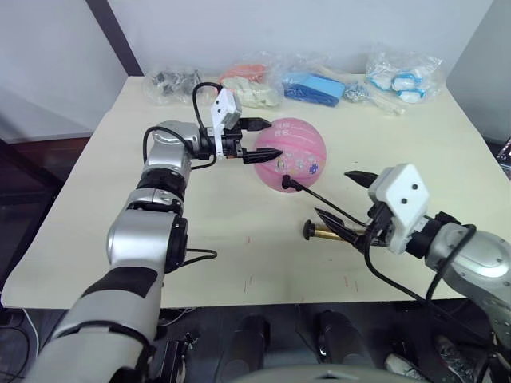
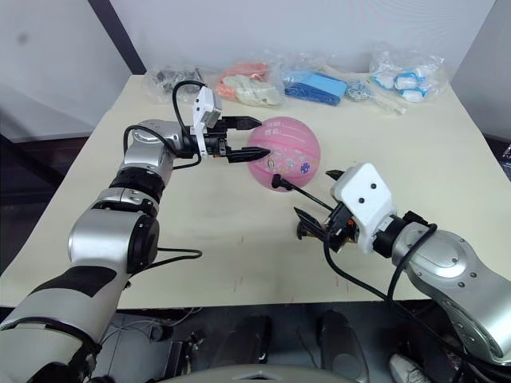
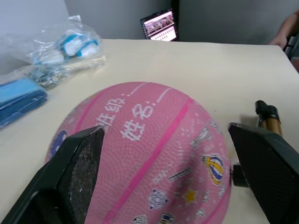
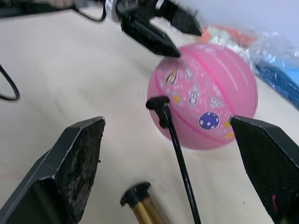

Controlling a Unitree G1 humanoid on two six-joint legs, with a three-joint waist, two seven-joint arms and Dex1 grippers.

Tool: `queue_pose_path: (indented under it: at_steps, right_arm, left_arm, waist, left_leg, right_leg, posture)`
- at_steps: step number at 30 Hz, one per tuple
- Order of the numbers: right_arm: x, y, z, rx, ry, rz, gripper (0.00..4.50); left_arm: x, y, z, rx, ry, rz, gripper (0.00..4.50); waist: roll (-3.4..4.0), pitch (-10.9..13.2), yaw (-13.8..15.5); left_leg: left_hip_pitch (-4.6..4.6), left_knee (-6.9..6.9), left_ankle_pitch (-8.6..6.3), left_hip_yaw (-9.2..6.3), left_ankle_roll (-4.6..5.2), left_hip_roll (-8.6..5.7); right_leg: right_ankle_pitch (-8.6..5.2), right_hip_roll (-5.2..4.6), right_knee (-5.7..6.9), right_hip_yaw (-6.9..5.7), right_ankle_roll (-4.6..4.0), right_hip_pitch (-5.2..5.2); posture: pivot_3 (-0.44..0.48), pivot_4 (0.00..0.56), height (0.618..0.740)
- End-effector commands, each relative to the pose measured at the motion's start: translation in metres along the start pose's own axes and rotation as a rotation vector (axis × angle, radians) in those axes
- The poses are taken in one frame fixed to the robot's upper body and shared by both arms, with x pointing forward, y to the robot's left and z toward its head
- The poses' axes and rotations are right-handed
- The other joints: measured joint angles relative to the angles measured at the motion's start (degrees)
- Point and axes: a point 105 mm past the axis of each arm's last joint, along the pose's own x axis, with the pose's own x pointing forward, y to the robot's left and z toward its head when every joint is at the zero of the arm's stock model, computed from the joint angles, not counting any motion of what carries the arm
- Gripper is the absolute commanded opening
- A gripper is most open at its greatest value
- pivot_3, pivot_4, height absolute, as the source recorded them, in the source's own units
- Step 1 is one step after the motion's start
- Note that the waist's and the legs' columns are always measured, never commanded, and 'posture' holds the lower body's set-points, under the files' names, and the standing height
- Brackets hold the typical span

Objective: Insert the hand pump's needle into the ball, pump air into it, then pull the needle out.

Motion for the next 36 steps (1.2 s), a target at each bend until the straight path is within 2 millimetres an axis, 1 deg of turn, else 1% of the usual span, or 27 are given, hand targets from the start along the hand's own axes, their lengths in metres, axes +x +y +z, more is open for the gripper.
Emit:
queue_pose_path:
  at_steps: [1,3,6,13,16,19,22,25,26,29,32,34,36]
  right_arm:
    - [-0.008,0.001,0.015,-0.024,-0.083,-0.015,4.47]
    - [-0.010,0.000,0.016,-0.020,-0.092,-0.026,4.47]
    - [-0.013,-0.001,0.016,-0.022,-0.092,-0.041,4.47]
    - [-0.012,-0.001,0.020,-0.033,-0.093,-0.059,4.47]
    - [-0.010,0.000,0.018,-0.045,-0.077,-0.058,4.47]
    - [-0.004,-0.002,0.011,-0.085,-0.021,-0.073,4.47]
    - [0.010,-0.011,-0.001,-0.118,0.049,-0.099,4.47]
    - [0.030,-0.020,-0.010,-0.173,0.106,-0.112,4.47]
    - [0.038,-0.020,-0.011,-0.192,0.117,-0.106,4.47]
    - [0.065,-0.020,-0.025,-0.283,0.185,-0.087,4.47]
    - [0.081,-0.018,-0.030,-0.338,0.200,-0.078,4.47]
    - [0.090,-0.014,-0.031,-0.363,0.202,-0.053,4.47]
    - [0.098,-0.010,-0.033,-0.396,0.204,-0.040,3.92]
  left_arm:
    - [0.001,0.007,0.017,0.056,-0.028,0.025,4.50]
    - [0.005,0.006,0.019,0.062,-0.021,0.022,4.50]
    - [0.013,0.006,0.013,0.075,0.025,0.031,4.50]
    - [0.023,0.003,-0.020,0.137,0.210,0.056,4.50]
    - [0.027,0.000,-0.021,0.127,0.204,0.041,4.50]
    - [0.028,-0.002,-0.019,0.122,0.195,0.028,4.50]
    - [0.027,-0.001,-0.019,0.120,0.195,0.026,4.50]
    - [0.026,-0.001,-0.017,0.109,0.192,0.022,4.50]
    - [0.026,-0.001,-0.017,0.109,0.191,0.020,4.50]
    - [0.026,-0.002,-0.016,0.102,0.189,0.015,4.50]
    - [0.026,-0.001,-0.015,0.103,0.189,0.022,4.50]
    - [0.026,0.000,-0.015,0.100,0.190,0.025,4.50]
    - [0.026,0.000,-0.015,0.098,0.196,0.022,4.50]
  waist:
    - [-0.01,0.01,0.00]
    - [-0.02,0.01,-0.02]
    - [-0.03,0.02,0.00]
    - [-0.06,0.00,-0.05]
    - [-0.07,-0.02,0.00]
    - [-0.09,-0.03,0.05]
    - [-0.11,-0.04,0.02]
    - [-0.10,-0.04,-0.03]
    - [-0.10,-0.04,0.04]
    - [-0.09,-0.06,-0.03]
    - [-0.09,-0.06,0.08]
    - [-0.09,-0.06,0.06]
    - [-0.09,-0.06,0.02]
  left_leg:
    - [0.00,0.01,0.00,0.00,0.00,0.00]
    - [0.02,0.03,0.00,0.01,0.00,0.00]
    - [0.04,0.07,0.00,0.00,0.00,-0.01]
    - [0.09,0.07,0.00,0.05,0.00,-0.01]
    - [0.18,0.08,0.00,0.06,0.00,-0.01]
    - [0.18,0.08,0.00,0.05,0.01,-0.02]
    - [0.17,0.10,0.00,0.05,0.00,-0.03]
    - [0.19,0.10,0.00,0.05,0.01,-0.03]
    - [0.19,0.10,0.00,0.04,0.00,-0.04]
    - [0.20,0.10,0.00,0.05,0.00,-0.04]
    - [0.17,0.10,0.00,0.01,0.00,-0.05]
    - [0.16,0.10,0.01,0.02,-0.01,-0.07]
    - [0.16,0.11,0.01,0.01,-0.01,-0.07]
  right_leg:
    - [0.00,0.00,0.04,0.00,0.00,0.00]
    - [0.00,0.00,0.09,0.01,0.00,0.00]
    - [0.00,0.00,0.16,0.01,0.00,0.00]
    - [0.00,0.01,0.20,0.08,0.00,0.02]
    - [-0.01,0.01,0.21,0.08,0.01,0.09]
    - [-0.01,0.01,0.21,0.08,0.01,0.11]
    - [-0.01,0.01,0.20,0.08,0.01,0.11]
    - [-0.01,0.01,0.22,0.08,0.01,0.11]
    - [-0.02,0.01,0.23,0.08,0.01,0.10]
    - [-0.02,0.02,0.25,0.09,0.01,0.08]
    - [-0.02,0.02,0.23,0.06,0.01,0.06]
    - [-0.02,0.00,0.23,0.07,0.01,0.05]
    - [-0.02,0.00,0.24,0.06,0.01,0.04]
  posture:
    - [0.000,0.150,0.740]
    - [0.000,0.150,0.740]
    - [0.000,0.150,0.740]
    - [0.000,0.150,0.740]
    - [0.000,0.150,0.740]
    - [0.000,0.150,0.740]
    - [0.000,0.150,0.740]
    - [0.000,0.150,0.740]
    - [0.000,0.150,0.740]
    - [0.000,0.150,0.740]
    - [0.000,0.150,0.740]
    - [0.000,0.150,0.740]
    - [0.000,0.150,0.740]
